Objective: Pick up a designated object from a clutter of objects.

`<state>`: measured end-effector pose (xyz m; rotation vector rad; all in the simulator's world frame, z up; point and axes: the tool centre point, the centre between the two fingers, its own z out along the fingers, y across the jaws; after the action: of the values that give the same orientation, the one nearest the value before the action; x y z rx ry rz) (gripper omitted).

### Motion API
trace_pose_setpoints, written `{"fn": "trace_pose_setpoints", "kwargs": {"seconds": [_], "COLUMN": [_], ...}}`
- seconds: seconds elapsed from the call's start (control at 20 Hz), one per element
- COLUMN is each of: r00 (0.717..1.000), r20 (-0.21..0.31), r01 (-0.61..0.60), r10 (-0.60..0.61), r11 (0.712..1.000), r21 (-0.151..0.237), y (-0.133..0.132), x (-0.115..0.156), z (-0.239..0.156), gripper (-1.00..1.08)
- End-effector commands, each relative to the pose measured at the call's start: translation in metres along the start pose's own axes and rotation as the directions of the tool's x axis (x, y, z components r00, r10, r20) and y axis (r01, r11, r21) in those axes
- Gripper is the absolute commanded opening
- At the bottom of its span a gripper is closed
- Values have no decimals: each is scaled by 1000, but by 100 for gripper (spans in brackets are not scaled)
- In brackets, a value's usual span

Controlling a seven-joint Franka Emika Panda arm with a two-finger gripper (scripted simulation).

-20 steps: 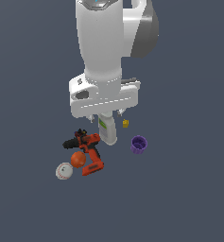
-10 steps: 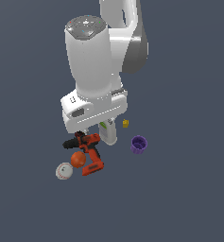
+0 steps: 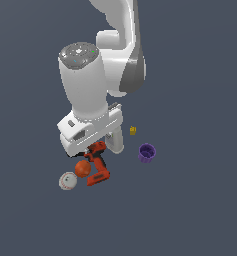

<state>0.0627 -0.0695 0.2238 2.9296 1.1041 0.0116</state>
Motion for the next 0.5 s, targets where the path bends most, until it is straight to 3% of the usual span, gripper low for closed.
{"fn": "trace_pose_setpoints", "kwargs": {"seconds": [0.0, 0.45], "r00": [998, 965], "r20": [1, 5], "r01": [59, 263], "r10": [-59, -263], "r11": [998, 965], "r21": [0, 3], "y": [7, 30], "x": [-2, -11], "z": [9, 41], "gripper": [100, 100]}}
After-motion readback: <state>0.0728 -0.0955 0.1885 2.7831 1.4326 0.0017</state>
